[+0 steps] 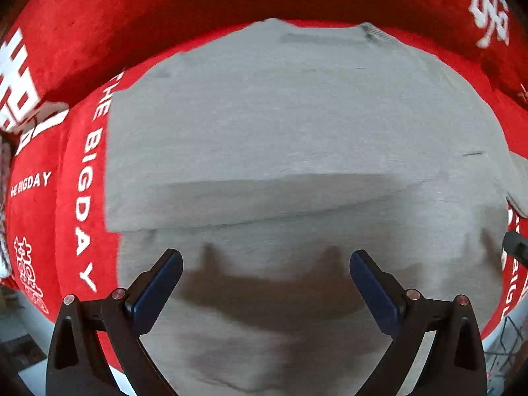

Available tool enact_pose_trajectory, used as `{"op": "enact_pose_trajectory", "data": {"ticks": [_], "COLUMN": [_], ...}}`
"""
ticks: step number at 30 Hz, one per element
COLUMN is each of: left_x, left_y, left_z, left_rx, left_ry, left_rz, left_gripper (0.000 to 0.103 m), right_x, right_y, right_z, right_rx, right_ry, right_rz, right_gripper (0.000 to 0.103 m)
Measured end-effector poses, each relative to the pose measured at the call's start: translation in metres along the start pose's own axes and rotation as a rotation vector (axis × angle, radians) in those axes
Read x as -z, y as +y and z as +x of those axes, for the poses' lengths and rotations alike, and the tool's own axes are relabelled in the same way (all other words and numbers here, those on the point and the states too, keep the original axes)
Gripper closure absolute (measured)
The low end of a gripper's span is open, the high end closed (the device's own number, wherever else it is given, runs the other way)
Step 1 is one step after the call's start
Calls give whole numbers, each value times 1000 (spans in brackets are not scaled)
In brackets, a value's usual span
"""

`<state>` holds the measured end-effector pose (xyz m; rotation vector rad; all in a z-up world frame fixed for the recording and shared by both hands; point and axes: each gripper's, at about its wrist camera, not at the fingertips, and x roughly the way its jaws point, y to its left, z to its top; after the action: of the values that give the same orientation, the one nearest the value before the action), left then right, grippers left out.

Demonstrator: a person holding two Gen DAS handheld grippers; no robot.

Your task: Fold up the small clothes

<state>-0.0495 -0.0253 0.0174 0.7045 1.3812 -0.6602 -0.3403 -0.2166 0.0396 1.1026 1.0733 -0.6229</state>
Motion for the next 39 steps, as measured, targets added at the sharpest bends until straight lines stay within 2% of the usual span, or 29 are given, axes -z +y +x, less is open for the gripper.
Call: {"op": "enact_pose_trajectory", "data": {"ticks": [3,6,11,16,24,32,34,35,36,39], "left_x": [-7,-13,-23,-33,-44,-49,-49,-49,-49,-46], "left_y": [-22,-45,-81,-104,-135,-151,-146,-146,-143,-128], "left_z": [-5,-7,-6,-4,0,-1,0,0,1,-1], "left_rx": [44,62,89,109,125,147,149,150,152,155], "left_ry": [-10,-22,-23,-23,-27,-36,-34,-33,-31,-30], "left_rz": [25,56,103,121,135,96,82,74,65,47], "left_gripper": [1,1,1,1,1,1,1,1,1,1], "right_x": [-8,-17,-24,-22,-48,-56,-54,-52,-51,-47], "right_y": [-44,-91,-167,-231,-262,-265,-268,-270,-273,-274], "right_z": [-13,-25,-50,-55,-53,-50,-46,-43,-39,-36], "right_rx": [-62,-33,-92,-235,-401,-455,-466,-470,-474,-494], "right_ry": [-32,-63,-168,-250,-327,-351,-336,-327,-312,-326], "right_rz": [129,239,433,679,784,813,859,877,904,914], "right_gripper": [20,20,20,20,20,20,39,72,92,93]}}
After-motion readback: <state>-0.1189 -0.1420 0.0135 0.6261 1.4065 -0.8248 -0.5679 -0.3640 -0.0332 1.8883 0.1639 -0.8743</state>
